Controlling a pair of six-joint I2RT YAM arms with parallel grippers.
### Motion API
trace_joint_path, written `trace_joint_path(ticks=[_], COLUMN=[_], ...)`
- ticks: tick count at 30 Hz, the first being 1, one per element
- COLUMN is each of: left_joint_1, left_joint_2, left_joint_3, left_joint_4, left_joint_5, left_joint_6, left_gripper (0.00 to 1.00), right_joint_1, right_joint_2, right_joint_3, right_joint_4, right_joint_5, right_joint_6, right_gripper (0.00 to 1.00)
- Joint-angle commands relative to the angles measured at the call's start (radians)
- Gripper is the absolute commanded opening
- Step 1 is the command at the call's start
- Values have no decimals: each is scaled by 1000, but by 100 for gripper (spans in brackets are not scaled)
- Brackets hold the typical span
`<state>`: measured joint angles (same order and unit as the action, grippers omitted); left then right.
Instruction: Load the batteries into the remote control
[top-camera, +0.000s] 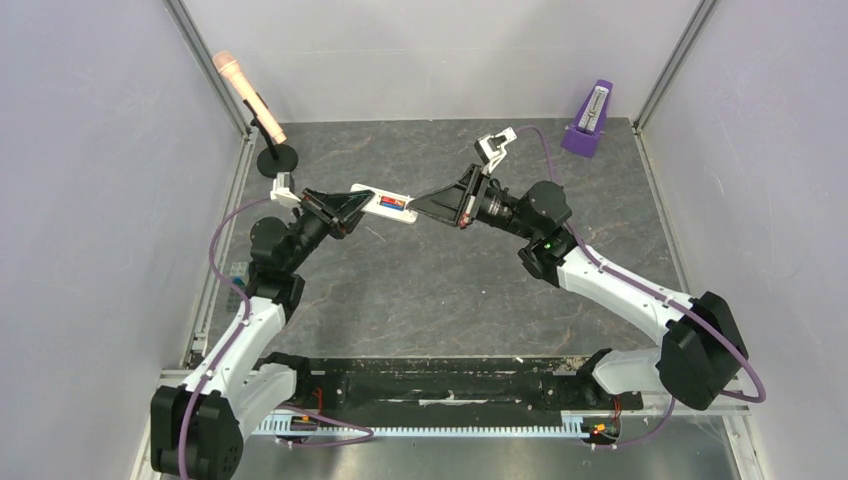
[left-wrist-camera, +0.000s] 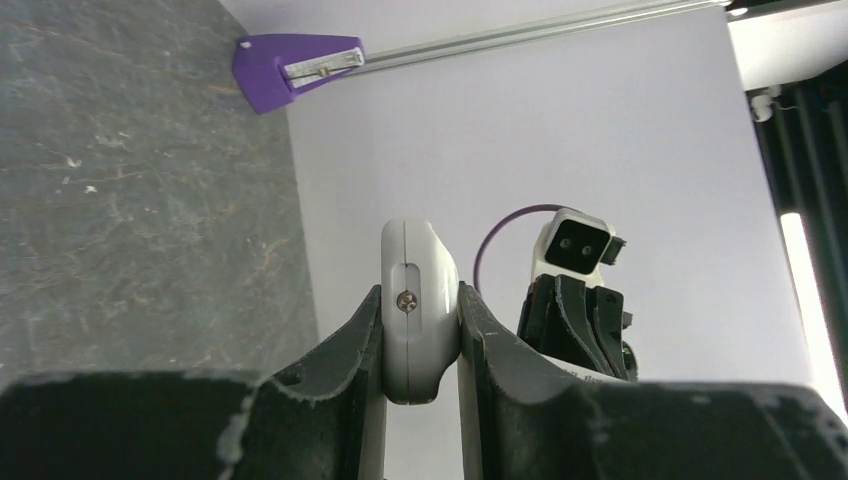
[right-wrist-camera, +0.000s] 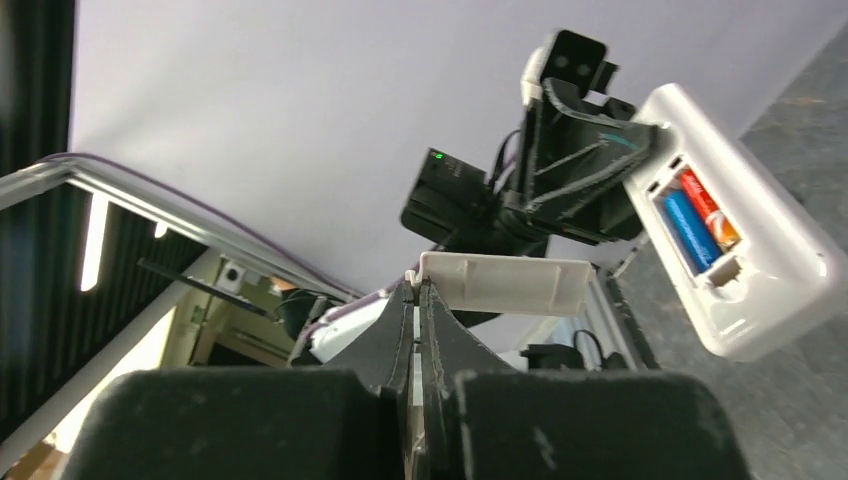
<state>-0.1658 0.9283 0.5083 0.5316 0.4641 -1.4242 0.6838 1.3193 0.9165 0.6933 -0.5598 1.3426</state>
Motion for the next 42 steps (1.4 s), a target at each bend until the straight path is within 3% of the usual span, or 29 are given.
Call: trace_joint_path(ticks=[1, 16, 32, 42], left_joint_1=[-15, -38, -44, -45], left_joint_2=[-26, -46, -73, -61], left_joint_3=[36, 42, 13, 21], left_joint_4=[93, 146, 156, 175], left_joint_5=[-28, -20, -19, -5], left_joint_6=[-137, -288, -312, -328], left_gripper=[2, 2, 2, 2], right_joint_1=[8, 10, 10, 9], right_joint_2=[-13, 35, 112, 137], right_joint_3=[10, -27, -56, -70], right_joint_4=[174, 291, 515, 517], right_joint_5=[6, 37, 95, 107], right_joint_6=[131, 306, 444, 450], right_gripper=[0, 0, 0, 0])
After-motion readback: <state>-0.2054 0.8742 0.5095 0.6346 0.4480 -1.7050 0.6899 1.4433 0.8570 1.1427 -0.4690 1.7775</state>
